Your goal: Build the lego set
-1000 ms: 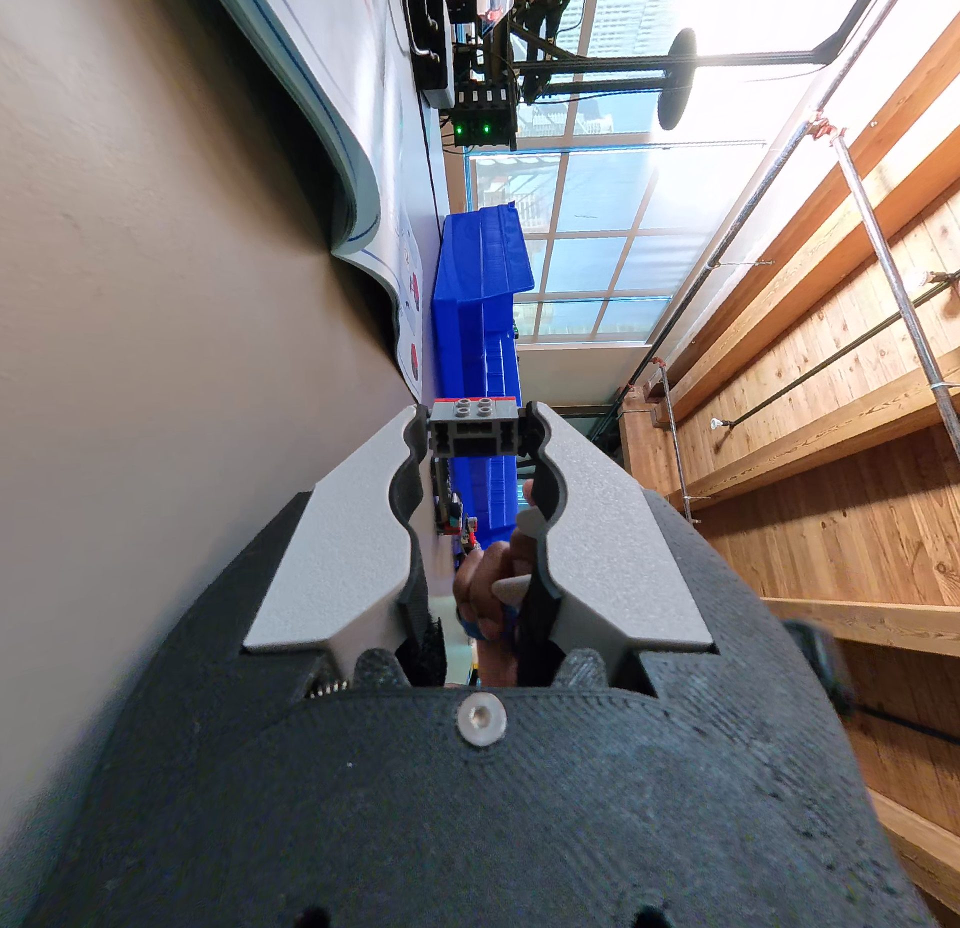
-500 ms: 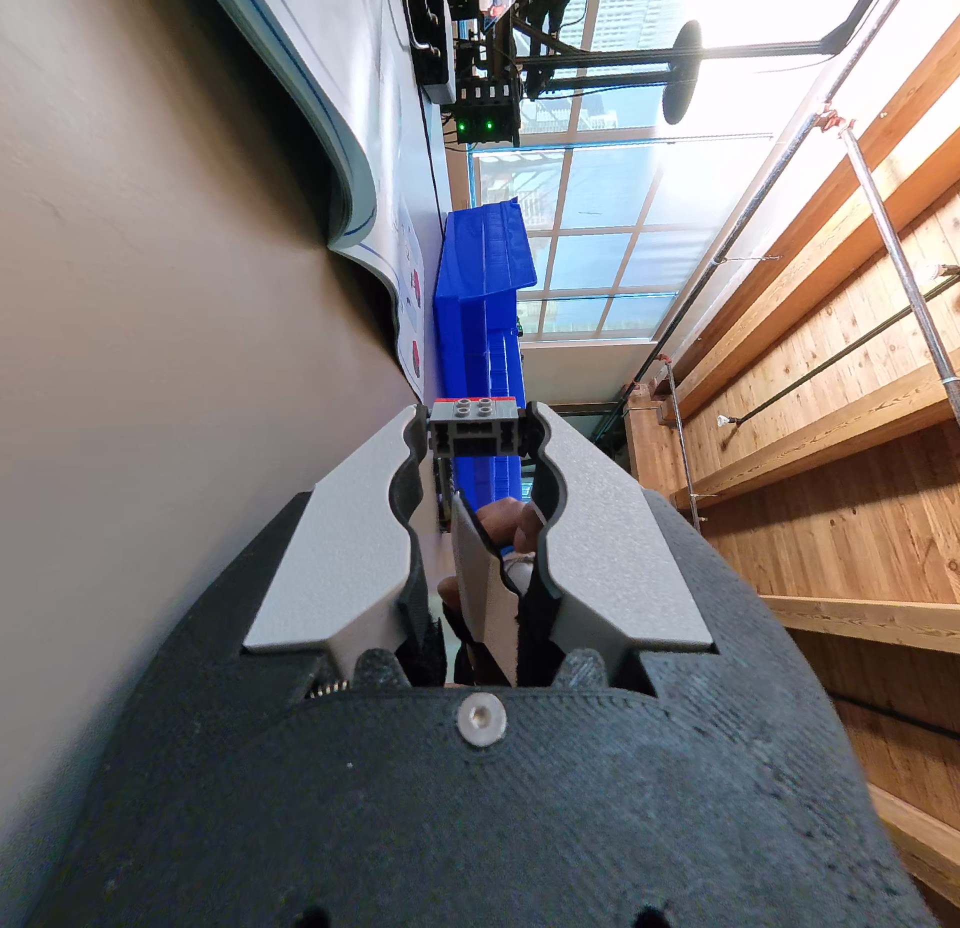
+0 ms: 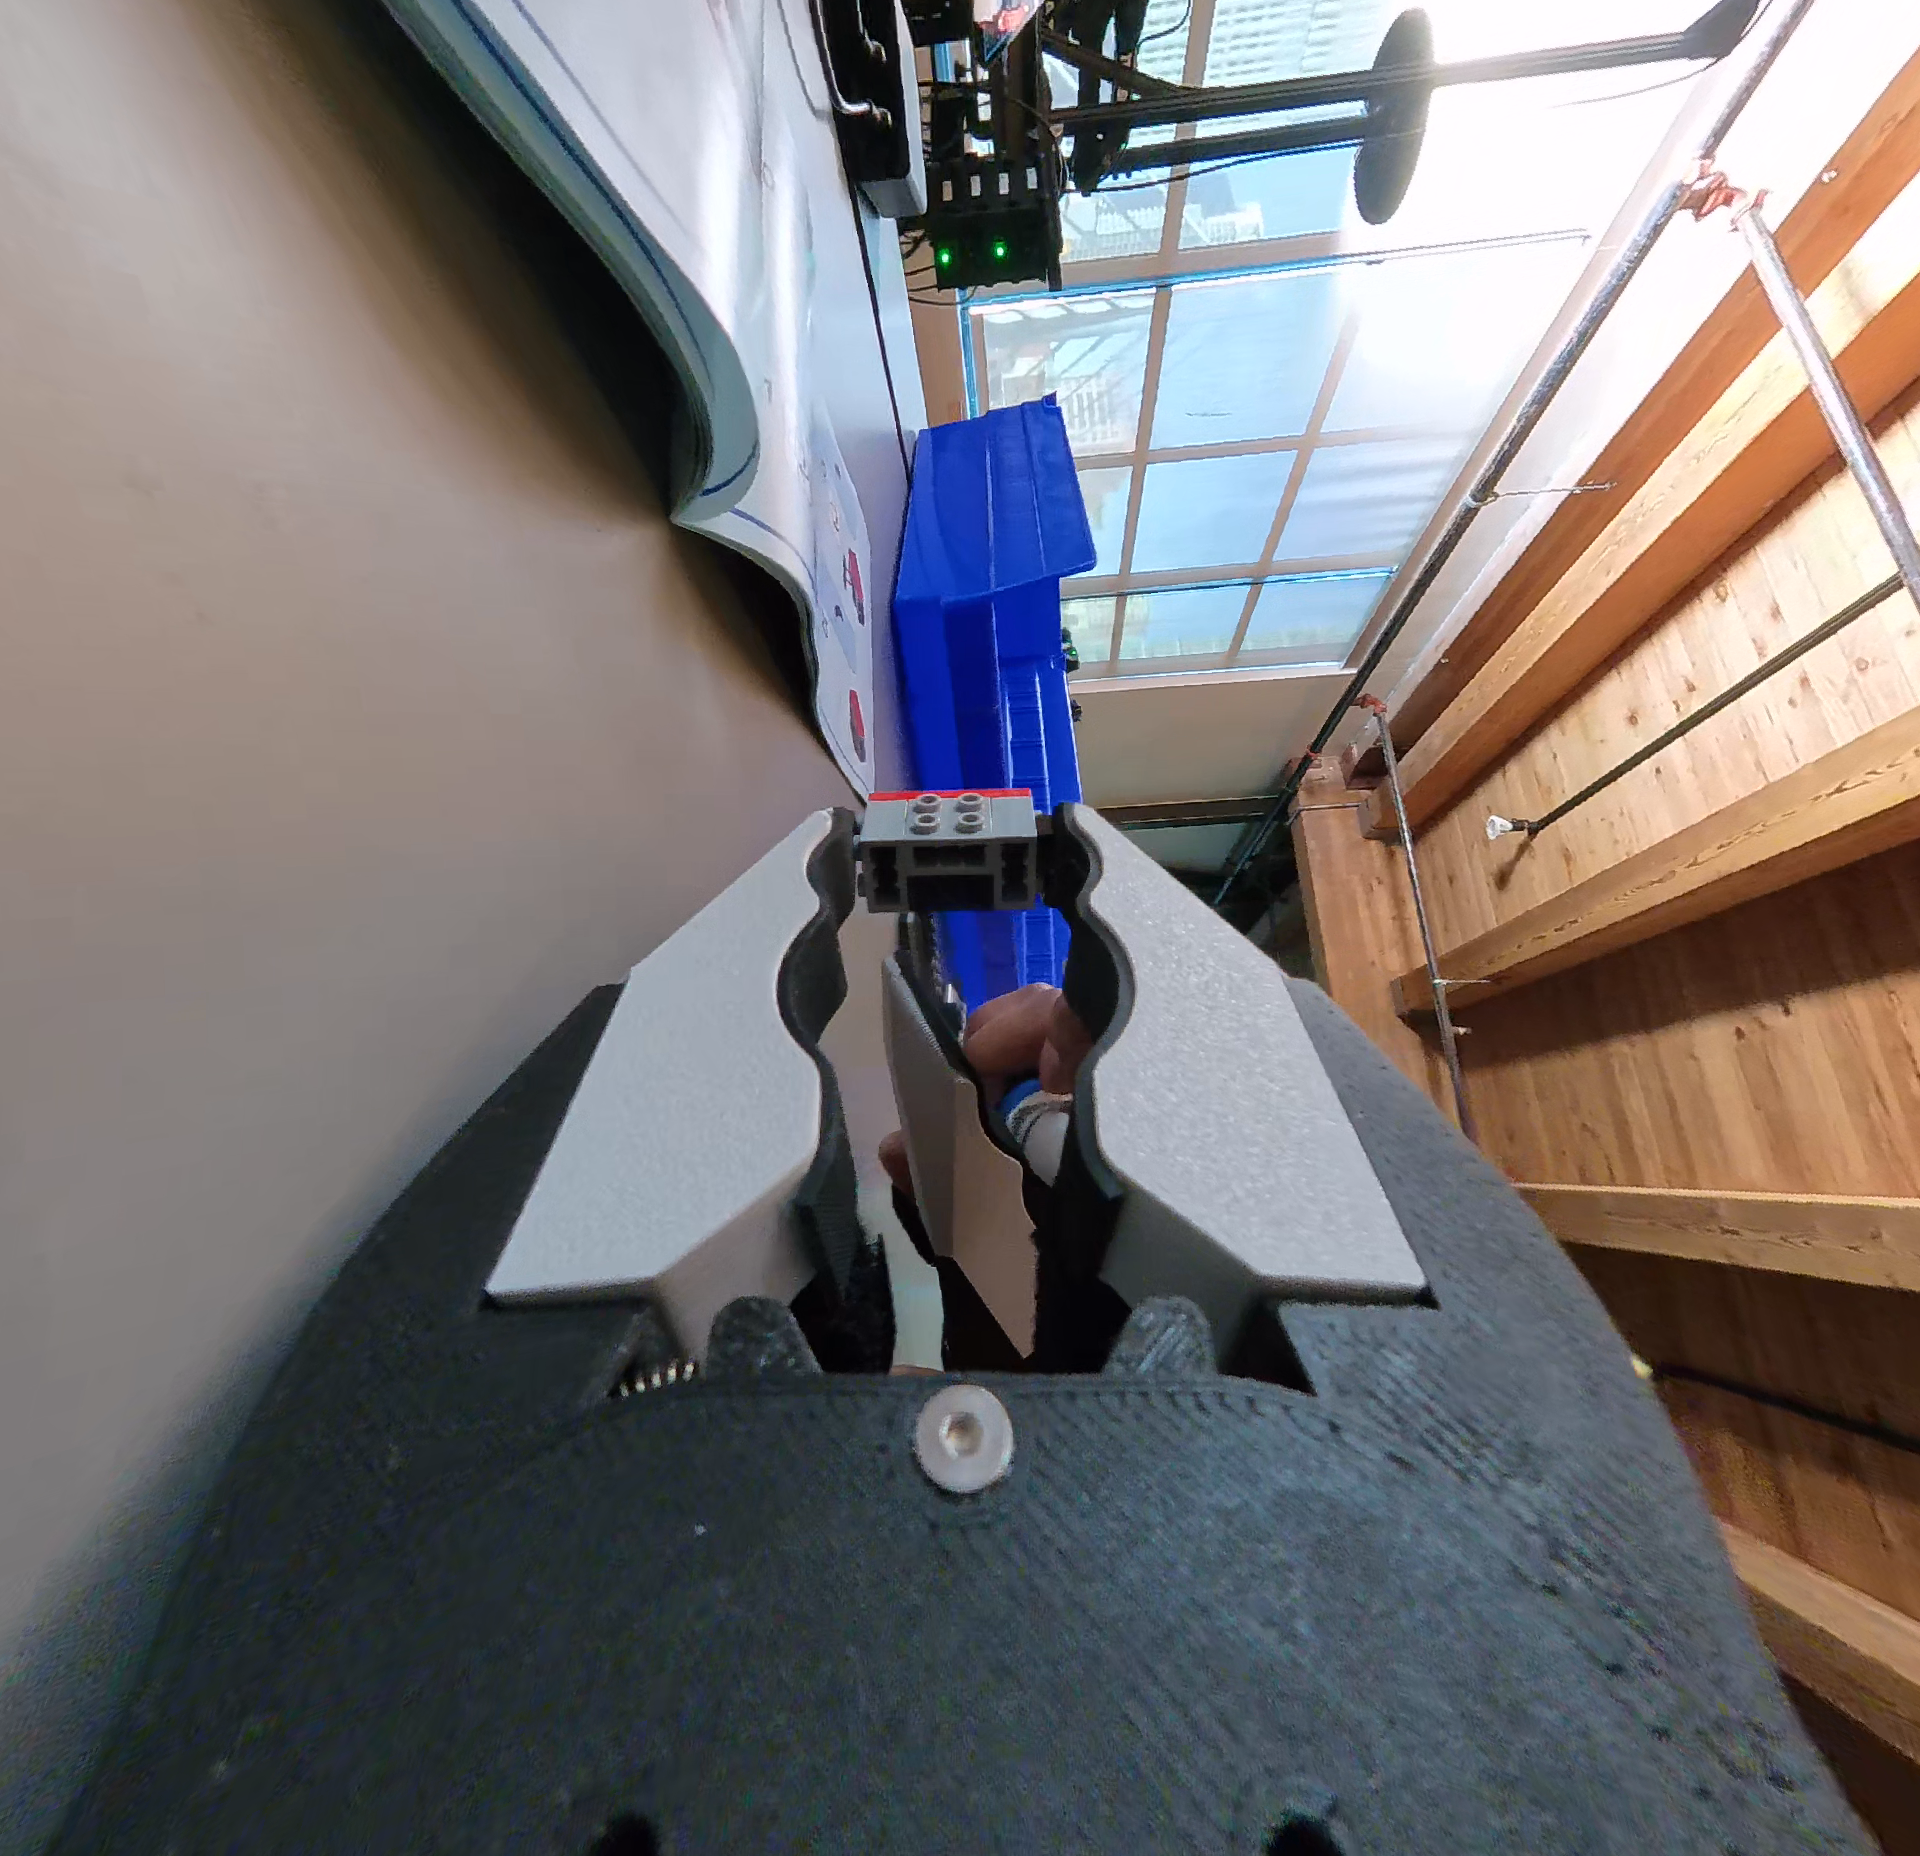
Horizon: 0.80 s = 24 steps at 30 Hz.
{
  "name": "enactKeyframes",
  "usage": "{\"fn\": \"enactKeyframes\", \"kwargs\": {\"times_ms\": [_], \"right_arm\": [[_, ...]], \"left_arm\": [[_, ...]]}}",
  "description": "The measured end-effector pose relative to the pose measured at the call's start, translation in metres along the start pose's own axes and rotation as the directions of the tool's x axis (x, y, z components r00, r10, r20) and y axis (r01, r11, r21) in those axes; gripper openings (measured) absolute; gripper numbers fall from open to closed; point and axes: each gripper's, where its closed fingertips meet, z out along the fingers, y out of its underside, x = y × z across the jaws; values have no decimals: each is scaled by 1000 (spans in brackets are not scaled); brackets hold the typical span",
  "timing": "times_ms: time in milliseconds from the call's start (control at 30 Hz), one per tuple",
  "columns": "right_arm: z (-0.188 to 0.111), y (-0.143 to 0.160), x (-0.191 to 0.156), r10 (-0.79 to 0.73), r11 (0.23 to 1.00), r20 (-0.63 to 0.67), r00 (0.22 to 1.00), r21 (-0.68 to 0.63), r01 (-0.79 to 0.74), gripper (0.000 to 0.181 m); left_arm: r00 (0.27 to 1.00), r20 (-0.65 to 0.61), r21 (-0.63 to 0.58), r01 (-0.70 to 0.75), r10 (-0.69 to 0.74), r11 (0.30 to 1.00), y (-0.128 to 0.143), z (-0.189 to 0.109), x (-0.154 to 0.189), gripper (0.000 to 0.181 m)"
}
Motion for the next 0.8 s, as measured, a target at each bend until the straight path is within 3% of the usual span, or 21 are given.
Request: {"fn": "enactKeyframes", "kwargs": {"times_ms": [800], "right_arm": [[-1,0,8,10,999,3,1000,36,-10,28]], "left_arm": [[999,-35,-29,11,-12,1000,0,-1,7,38]]}}
